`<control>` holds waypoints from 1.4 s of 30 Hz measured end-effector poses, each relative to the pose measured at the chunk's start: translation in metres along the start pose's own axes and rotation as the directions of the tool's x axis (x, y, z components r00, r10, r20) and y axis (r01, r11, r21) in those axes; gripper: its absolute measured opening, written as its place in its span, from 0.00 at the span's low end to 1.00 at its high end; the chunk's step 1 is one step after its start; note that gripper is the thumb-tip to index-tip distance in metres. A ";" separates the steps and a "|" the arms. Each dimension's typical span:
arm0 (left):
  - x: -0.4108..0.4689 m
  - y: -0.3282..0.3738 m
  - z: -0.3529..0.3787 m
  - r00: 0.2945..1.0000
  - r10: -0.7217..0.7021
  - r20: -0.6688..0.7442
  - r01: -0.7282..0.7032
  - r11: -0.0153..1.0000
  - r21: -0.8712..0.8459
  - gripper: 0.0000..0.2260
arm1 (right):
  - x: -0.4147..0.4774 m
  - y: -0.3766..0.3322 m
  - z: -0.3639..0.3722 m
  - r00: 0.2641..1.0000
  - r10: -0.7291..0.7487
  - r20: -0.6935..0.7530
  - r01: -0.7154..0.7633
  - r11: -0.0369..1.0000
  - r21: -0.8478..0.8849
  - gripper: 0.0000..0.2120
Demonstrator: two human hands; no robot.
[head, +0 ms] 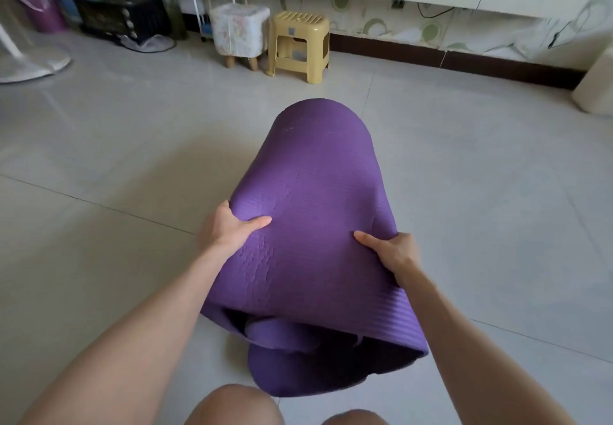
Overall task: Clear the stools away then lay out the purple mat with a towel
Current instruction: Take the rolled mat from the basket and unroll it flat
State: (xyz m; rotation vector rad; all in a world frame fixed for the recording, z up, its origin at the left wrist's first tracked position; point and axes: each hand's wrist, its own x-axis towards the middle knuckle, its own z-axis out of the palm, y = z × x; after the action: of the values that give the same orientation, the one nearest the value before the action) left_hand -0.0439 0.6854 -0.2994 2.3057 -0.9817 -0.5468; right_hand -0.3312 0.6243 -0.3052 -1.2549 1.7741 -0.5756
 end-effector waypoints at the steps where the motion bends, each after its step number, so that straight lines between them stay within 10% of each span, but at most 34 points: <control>1: 0.000 0.011 -0.009 0.999 0.027 -0.036 -0.027 0.999 0.017 0.31 | -0.003 -0.015 -0.005 0.999 -0.034 -0.041 0.030 0.995 -0.092 0.27; 11: 0.000 0.071 -0.073 0.886 0.370 -0.279 -0.193 0.842 0.504 0.32 | -0.024 -0.085 -0.007 0.946 -0.240 -0.219 0.126 0.892 -0.433 0.34; 20: -0.011 -0.003 -0.017 0.991 0.121 -0.047 -0.070 0.802 0.593 0.47 | -0.014 0.013 0.030 0.999 -0.007 -0.043 -0.011 0.918 -0.397 0.40; 30: 0.024 -0.045 0.000 0.997 -0.048 -0.056 0.067 0.900 0.431 0.34 | 0.015 0.030 0.023 0.993 0.116 0.009 -0.115 0.992 -0.049 0.56; 34: 0.040 -0.063 0.005 0.973 -0.230 -0.004 0.222 0.936 0.272 0.52 | 0.021 0.036 0.032 0.988 0.153 -0.028 -0.155 0.984 -0.092 0.59; 38: 0.054 -0.073 0.012 0.932 -0.352 0.085 0.318 0.908 0.271 0.65 | 0.024 0.042 0.036 0.983 0.170 -0.073 -0.181 0.964 -0.196 0.47; 42: 0.059 -0.065 0.011 0.969 -0.247 0.023 0.237 0.948 0.211 0.52 | 0.017 0.034 0.038 0.983 0.120 -0.136 -0.155 0.944 -0.291 0.31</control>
State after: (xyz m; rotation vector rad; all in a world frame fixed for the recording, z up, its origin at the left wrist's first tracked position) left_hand 0.0213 0.6743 -0.3580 2.6326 -0.8142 -0.6282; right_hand -0.3180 0.6258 -0.3573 -1.3066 2.0889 -0.3107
